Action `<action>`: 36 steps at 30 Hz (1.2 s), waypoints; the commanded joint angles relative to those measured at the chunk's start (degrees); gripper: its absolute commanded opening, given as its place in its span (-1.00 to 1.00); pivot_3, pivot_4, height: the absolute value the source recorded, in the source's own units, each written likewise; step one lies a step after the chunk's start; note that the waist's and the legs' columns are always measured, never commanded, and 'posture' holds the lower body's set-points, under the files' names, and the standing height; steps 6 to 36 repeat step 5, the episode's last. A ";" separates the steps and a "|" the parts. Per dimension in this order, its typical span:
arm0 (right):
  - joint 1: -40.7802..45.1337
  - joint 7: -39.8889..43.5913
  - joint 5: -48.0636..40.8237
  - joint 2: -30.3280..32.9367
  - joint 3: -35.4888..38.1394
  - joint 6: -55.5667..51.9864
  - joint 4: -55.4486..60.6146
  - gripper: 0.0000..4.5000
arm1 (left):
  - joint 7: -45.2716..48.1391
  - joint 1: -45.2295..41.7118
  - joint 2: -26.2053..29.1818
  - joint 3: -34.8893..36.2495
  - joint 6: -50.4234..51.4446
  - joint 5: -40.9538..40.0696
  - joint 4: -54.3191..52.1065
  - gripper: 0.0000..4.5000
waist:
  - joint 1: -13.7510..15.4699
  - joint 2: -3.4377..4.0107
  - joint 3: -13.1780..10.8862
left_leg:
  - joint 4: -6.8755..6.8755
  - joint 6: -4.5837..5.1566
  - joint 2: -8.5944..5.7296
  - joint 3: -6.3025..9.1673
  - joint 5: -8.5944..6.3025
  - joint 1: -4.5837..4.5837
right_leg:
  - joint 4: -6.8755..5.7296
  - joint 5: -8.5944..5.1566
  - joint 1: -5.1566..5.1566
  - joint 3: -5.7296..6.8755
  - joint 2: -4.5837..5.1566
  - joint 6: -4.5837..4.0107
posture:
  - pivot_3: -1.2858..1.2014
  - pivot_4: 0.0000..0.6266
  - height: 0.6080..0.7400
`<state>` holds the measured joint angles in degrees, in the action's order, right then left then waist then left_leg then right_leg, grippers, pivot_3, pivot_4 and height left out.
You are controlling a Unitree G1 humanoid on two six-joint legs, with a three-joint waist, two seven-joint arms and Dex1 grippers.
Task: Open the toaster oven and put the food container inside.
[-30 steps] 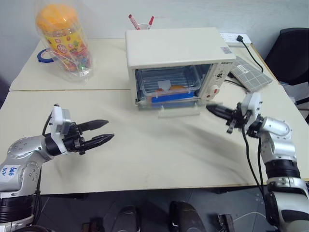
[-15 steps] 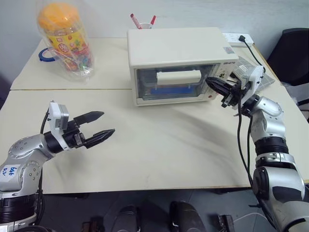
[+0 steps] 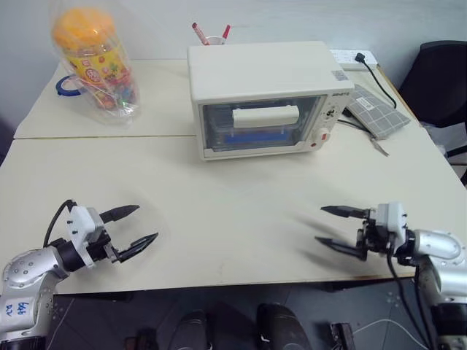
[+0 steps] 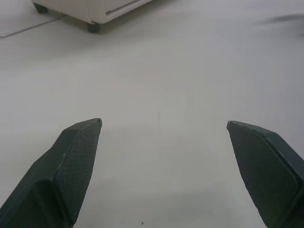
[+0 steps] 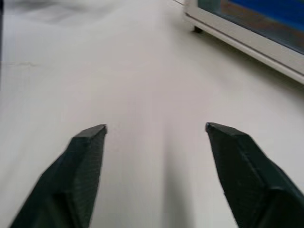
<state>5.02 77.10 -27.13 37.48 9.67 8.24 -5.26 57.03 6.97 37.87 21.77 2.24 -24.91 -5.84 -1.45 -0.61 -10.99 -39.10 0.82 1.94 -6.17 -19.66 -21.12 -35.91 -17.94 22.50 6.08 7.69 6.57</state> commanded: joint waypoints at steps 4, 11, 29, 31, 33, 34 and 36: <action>-3.19 -4.14 -1.67 -2.56 0.55 0.63 7.92 0.99 | -0.97 -0.27 -0.70 -1.77 -5.23 2.43 -0.73 1.00 | 0.40 0.00 0.00 | 0.01 0.05 -0.05 0.01 -0.04 -0.05 | -0.03 0.00 0.01 0.02 0.06 0.00 | 0.03 -0.52 1.00; -3.53 -4.74 -2.18 -2.70 0.80 0.17 8.78 0.99 | -1.46 -0.52 -0.56 -2.11 -5.00 2.83 -0.76 1.00 | 0.40 0.00 0.00 | 0.00 0.06 -0.05 0.01 -0.04 -0.04 | -0.02 0.00 -0.01 0.02 0.06 0.01 | 0.03 -0.52 1.00; -3.53 -4.74 -2.18 -2.70 0.80 0.17 8.78 0.99 | -1.46 -0.52 -0.56 -2.11 -5.00 2.83 -0.76 1.00 | 0.40 0.00 0.00 | 0.00 0.06 -0.05 0.01 -0.04 -0.04 | -0.02 0.00 -0.01 0.02 0.06 0.01 | 0.03 -0.52 1.00; -3.53 -4.74 -2.18 -2.70 0.80 0.17 8.78 0.99 | -1.46 -0.52 -0.56 -2.11 -5.00 2.83 -0.76 1.00 | 0.40 0.00 0.00 | 0.00 0.06 -0.05 0.01 -0.04 -0.04 | -0.02 0.00 -0.01 0.02 0.06 0.01 | 0.03 -0.52 1.00; -3.53 -4.74 -2.18 -2.70 0.80 0.17 8.78 0.99 | -1.46 -0.52 -0.56 -2.11 -5.00 2.83 -0.76 1.00 | 0.40 0.00 0.00 | 0.00 0.06 -0.05 0.01 -0.04 -0.04 | -0.02 0.00 -0.01 0.02 0.06 0.01 | 0.03 -0.52 1.00; -3.53 -4.74 -2.18 -2.70 0.80 0.17 8.78 0.99 | -1.46 -0.52 -0.56 -2.11 -5.00 2.83 -0.76 1.00 | 0.40 0.00 0.00 | 0.00 0.06 -0.05 0.01 -0.04 -0.04 | -0.02 0.00 -0.01 0.02 0.06 0.01 | 0.03 -0.52 1.00; -3.53 -4.74 -2.18 -2.70 0.80 0.17 8.78 0.99 | -1.46 -0.52 -0.56 -2.11 -5.00 2.83 -0.76 1.00 | 0.40 0.00 0.00 | 0.00 0.06 -0.05 0.01 -0.04 -0.04 | -0.02 0.00 -0.01 0.02 0.06 0.01 | 0.03 -0.52 1.00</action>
